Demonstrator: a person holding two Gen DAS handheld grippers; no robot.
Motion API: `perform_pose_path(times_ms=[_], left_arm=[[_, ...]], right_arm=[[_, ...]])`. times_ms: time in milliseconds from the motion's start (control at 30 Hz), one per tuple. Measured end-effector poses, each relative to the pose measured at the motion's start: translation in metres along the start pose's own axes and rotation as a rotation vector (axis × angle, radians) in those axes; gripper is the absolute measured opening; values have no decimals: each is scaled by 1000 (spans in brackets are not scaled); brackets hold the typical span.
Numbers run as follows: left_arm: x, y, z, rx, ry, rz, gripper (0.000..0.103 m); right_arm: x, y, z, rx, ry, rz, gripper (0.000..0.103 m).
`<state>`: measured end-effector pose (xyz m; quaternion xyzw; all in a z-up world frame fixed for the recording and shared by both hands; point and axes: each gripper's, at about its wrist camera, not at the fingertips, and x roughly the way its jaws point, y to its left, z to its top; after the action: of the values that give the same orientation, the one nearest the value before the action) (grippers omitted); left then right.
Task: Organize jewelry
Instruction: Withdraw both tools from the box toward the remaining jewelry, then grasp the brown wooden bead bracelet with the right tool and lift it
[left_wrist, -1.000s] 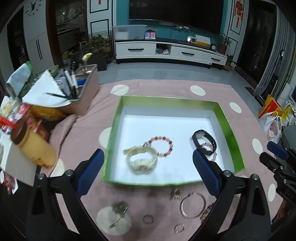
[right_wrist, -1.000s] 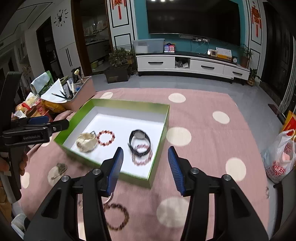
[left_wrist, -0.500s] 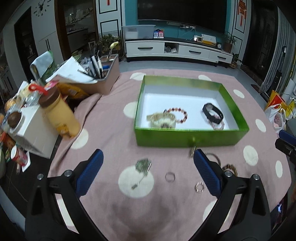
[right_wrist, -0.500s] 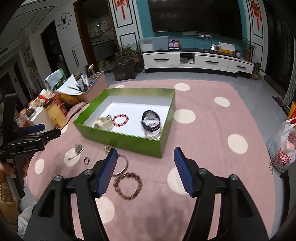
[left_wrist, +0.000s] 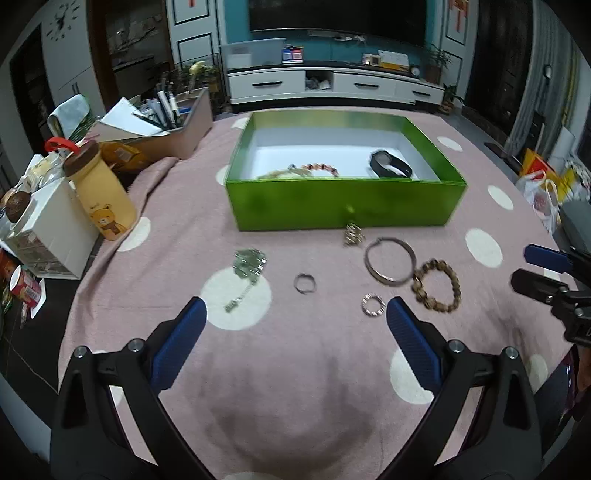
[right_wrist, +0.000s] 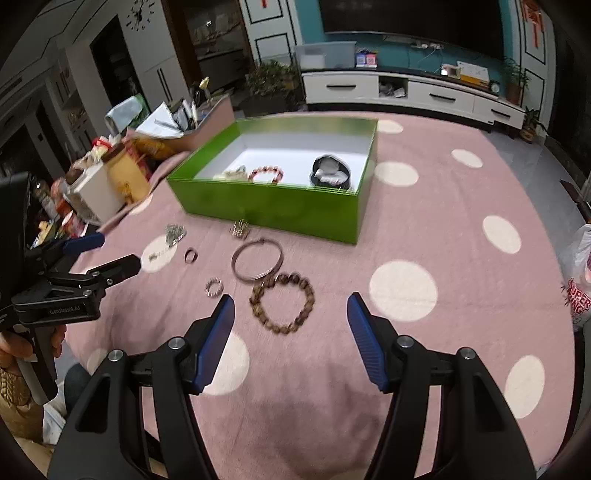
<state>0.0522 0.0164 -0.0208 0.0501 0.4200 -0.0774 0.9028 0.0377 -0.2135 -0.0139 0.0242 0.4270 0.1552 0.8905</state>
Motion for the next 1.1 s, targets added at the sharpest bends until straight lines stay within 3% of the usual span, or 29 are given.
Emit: perform_pose_path(times_ms=[467,633,1033,1100], left_arm=[[24,-22,-28,39,39,-62,99],[31,-22,-28,29,47,-79,99],[40,-22,-24,36,53,-106,99],[42,-24,-23,39,55,-115,99]], right_arm=[[46,22,-29,-107,75,46,63],[59,31,-26,-175,77,54,48],[85,38,-18,-259,94,27,23],[87,38,-16,-266,87,23,11]])
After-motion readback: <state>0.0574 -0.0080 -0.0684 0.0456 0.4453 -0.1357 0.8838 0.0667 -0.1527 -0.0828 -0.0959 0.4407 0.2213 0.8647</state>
